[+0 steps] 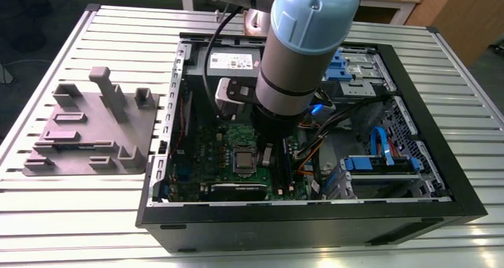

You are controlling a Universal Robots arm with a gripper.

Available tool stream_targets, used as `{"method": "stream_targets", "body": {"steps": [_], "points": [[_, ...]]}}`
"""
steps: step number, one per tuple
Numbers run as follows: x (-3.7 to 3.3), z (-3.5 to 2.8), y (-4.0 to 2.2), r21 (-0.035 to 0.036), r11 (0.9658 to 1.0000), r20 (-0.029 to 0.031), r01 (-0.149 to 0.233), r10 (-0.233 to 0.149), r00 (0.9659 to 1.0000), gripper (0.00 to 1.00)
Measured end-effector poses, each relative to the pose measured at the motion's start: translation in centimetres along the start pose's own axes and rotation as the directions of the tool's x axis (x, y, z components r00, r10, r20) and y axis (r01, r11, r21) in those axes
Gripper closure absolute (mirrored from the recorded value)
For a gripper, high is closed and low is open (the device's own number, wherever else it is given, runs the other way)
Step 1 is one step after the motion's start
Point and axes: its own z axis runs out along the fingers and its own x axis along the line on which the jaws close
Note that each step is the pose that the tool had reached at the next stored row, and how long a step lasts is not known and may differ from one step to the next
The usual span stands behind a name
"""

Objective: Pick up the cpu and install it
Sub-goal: 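Install the first cpu locking lever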

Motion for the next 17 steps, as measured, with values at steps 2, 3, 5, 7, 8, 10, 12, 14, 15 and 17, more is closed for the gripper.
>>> {"method": "stream_targets", "body": {"steps": [2,3,5,7,8,10,12,14,15,17], "points": [[0.18,0.19,-0.05,-0.0001,1.0000,-0.0004,0.005,-0.005,1.0000,0.90],[0.29,0.28,-0.07,-0.0002,1.0000,-0.0005,0.007,-0.007,1.0000,0.90],[0.47,0.51,-0.11,-0.0003,0.9999,-0.0008,0.012,-0.012,0.9999,0.90],[0.59,0.81,-0.15,-0.0004,0.9999,-0.0009,0.017,-0.017,0.9999,0.90],[0.64,0.97,-0.17,-0.0005,0.9998,-0.0012,0.020,-0.020,0.9998,0.90],[0.73,1.24,-0.20,-0.0008,0.9997,-0.0018,0.025,-0.025,0.9997,0.90],[0.87,1.45,-0.23,-0.0009,0.9995,-0.0020,0.030,-0.030,0.9995,0.90],[0.99,1.63,-0.26,-0.0010,0.9994,-0.0022,0.036,-0.036,0.9994,0.90],[1.06,1.68,-0.27,-0.0010,0.9992,-0.0024,0.039,-0.039,0.9992,0.90],[1.19,1.77,-0.30,-0.0011,0.9990,-0.0027,0.044,-0.044,0.9990,0.90]]}}
